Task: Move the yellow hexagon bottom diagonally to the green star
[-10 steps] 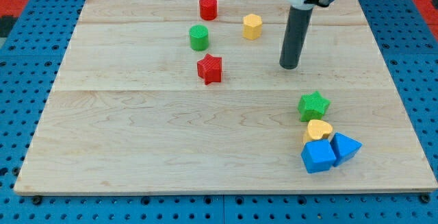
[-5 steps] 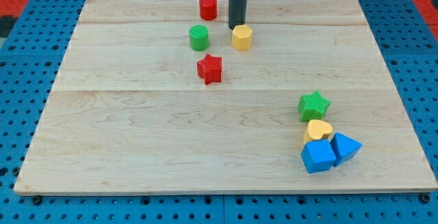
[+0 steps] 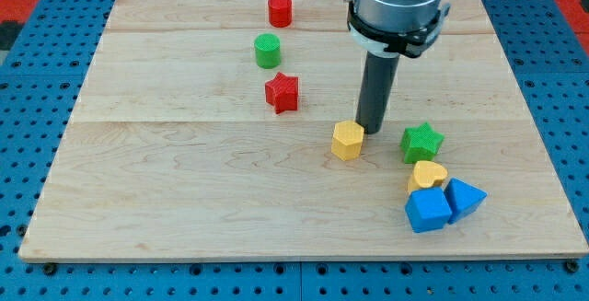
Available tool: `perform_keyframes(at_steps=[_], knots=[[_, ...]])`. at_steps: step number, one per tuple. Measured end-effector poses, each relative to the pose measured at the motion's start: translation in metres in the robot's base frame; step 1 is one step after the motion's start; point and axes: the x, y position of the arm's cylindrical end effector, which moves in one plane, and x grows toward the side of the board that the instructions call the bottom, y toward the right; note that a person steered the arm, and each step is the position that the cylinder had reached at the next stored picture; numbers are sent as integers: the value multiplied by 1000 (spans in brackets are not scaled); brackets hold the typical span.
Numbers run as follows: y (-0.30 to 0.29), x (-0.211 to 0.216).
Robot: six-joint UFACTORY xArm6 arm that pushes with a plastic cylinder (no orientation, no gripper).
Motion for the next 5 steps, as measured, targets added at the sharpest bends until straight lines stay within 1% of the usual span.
perform_keyframes(at_steps=[1,2,3,4,5], knots=[[-18,-24],[-13,18],[-11,42],[19,-6],[67,-2]])
